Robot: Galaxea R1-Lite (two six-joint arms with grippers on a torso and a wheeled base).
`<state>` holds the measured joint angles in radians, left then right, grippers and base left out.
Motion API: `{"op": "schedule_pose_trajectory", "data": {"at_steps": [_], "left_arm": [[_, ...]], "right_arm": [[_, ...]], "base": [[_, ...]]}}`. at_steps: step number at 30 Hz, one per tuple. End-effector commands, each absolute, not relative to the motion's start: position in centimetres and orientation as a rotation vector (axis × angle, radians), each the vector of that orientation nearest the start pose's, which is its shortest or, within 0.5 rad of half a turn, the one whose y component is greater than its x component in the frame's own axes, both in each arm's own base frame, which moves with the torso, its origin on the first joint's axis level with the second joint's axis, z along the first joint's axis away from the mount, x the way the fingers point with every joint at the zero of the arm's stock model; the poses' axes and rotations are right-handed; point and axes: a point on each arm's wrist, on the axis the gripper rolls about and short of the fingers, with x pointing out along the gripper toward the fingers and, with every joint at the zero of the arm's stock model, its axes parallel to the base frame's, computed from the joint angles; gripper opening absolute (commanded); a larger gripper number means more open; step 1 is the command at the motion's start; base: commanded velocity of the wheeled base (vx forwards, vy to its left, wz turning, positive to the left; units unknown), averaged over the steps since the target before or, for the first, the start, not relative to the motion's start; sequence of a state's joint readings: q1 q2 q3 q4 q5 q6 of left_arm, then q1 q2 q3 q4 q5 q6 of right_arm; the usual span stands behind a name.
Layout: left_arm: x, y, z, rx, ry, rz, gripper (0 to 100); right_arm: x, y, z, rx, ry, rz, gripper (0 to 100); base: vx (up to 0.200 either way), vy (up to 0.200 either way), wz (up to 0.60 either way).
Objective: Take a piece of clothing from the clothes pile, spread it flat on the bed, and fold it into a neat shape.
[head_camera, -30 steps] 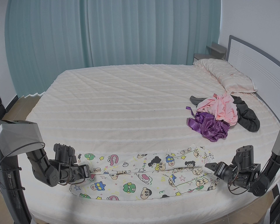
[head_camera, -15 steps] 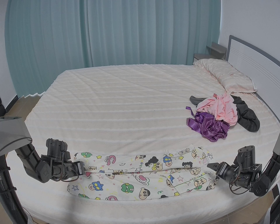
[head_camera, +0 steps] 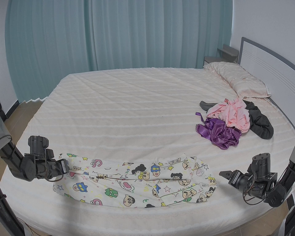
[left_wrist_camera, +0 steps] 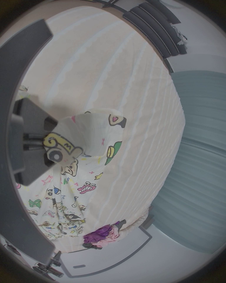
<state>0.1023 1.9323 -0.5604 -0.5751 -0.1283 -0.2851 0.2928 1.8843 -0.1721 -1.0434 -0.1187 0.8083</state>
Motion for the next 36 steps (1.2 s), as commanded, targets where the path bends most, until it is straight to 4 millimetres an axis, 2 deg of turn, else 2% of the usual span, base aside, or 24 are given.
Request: {"op": "schedule_pose_trajectory", "data": {"at_steps": [1, 5, 7, 9, 15, 16, 18, 19, 20, 24, 25, 26, 31, 36], "left_arm": [[28.8, 4.8, 6.9, -0.368, 0.727, 0.144, 0], [28.3, 7.6, 9.4, -0.376, 0.725, 0.168, 0], [28.2, 8.1, 10.2, -0.382, 0.716, 0.169, 0], [27.9, 9.1, 12.0, -0.391, 0.698, 0.192, 0], [26.7, 8.4, 14.2, -0.391, 0.709, 0.186, 0], [26.1, 6.5, 15.0, -0.372, 0.728, 0.139, 0], [25.8, 5.3, 15.3, -0.361, 0.743, 0.107, 0], [25.4, 3.4, 15.7, -0.334, 0.756, 0.074, 0], [25.3, 2.4, 15.8, -0.320, 0.759, 0.065, 0], [25.3, -2.5, 15.9, -0.291, 0.764, 0.058, 0], [25.3, -2.5, 15.9, -0.291, 0.764, 0.058, 0], [25.2, -4.5, 15.9, -0.281, 0.761, 0.044, 0], [25.7, -11.1, 14.8, -0.256, 0.795, -0.032, 0], [26.7, -16.5, 13.3, -0.243, 0.814, -0.054, 0]], "right_arm": [[21.4, 6.2, 4.0, 0.642, 0.673, -0.103, 100], [21.4, 6.2, 4.2, 0.648, 0.657, -0.098, 100], [21.5, 6.2, 4.2, 0.647, 0.659, -0.098, 100], [21.5, 6.2, 4.2, 0.648, 0.655, -0.098, 100], [21.4, 6.1, 4.4, 0.648, 0.648, -0.095, 100], [21.4, 6.1, 4.4, 0.648, 0.650, -0.094, 100], [21.4, 6.1, 4.4, 0.648, 0.650, -0.094, 100], [21.4, 6.1, 4.4, 0.648, 0.650, -0.094, 100], [21.4, 6.1, 4.4, 0.647, 0.648, -0.094, 100], [21.3, 6.1, 4.6, 0.649, 0.640, -0.089, 100], [21.3, 6.1, 4.6, 0.649, 0.640, -0.089, 100], [21.3, 6.1, 4.8, 0.650, 0.634, -0.085, 100], [21.2, 6.2, 4.9, 0.650, 0.630, -0.082, 100], [21.2, 6.3, 4.9, 0.648, 0.632, -0.075, 100]], "base": [[0.000, 0.000, 0.00], [0.000, 0.000, 0.00], [0.000, 0.000, 0.00], [0.000, 0.000, 0.00], [0.000, 0.000, 0.00], [0.000, 0.000, 0.00], [0.000, 0.000, 0.00], [0.000, 0.000, 0.00], [0.000, 0.000, 0.00], [0.000, 0.000, 0.00], [0.000, 0.000, 0.00], [0.000, 0.000, 0.00], [0.000, 0.000, 0.00], [0.000, 0.000, 0.00]]}}
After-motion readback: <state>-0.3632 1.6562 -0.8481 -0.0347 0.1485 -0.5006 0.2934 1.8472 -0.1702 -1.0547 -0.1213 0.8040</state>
